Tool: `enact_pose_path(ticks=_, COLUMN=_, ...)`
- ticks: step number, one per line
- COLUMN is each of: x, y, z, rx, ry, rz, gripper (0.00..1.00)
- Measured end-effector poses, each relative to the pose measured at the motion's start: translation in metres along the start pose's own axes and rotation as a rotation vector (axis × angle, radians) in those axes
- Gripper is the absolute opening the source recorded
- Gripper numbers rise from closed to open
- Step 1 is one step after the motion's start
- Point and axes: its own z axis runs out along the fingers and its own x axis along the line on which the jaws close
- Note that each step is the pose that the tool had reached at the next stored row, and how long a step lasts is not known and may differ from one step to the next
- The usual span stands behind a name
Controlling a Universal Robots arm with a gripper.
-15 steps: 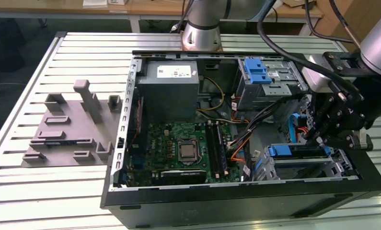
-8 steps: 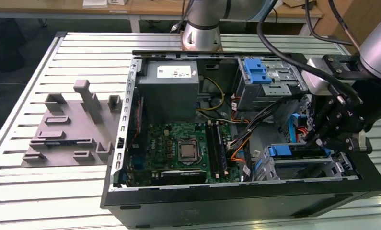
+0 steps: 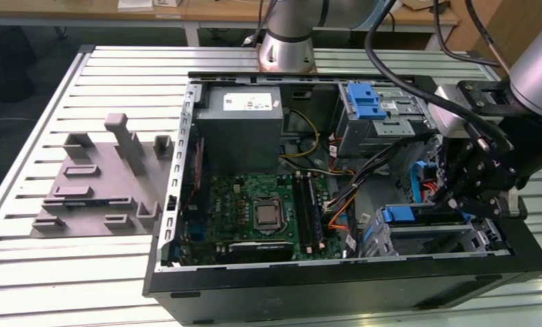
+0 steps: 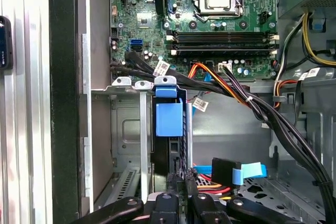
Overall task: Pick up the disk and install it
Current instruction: 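Insert the first disk wire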
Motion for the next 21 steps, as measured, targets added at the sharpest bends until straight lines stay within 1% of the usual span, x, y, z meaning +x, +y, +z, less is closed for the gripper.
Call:
enact_pose_path(ticks=9, x=0.0000, y=-0.0014, z=0.0039, rx=-0.0060, ry=0.0001, rz=0.001, gripper=0.16)
enact_pose_path(ticks=13, x=0.0000, y=-0.0031, z=0.0059, rx=-0.0096, ry=0.0013, rz=0.001, gripper=0.16)
enact_pose_path(ticks=21, x=-0.0001, y=-0.0037, z=0.0069, rx=-0.0099, ry=-0.0004, rz=0.001, gripper=0.17)
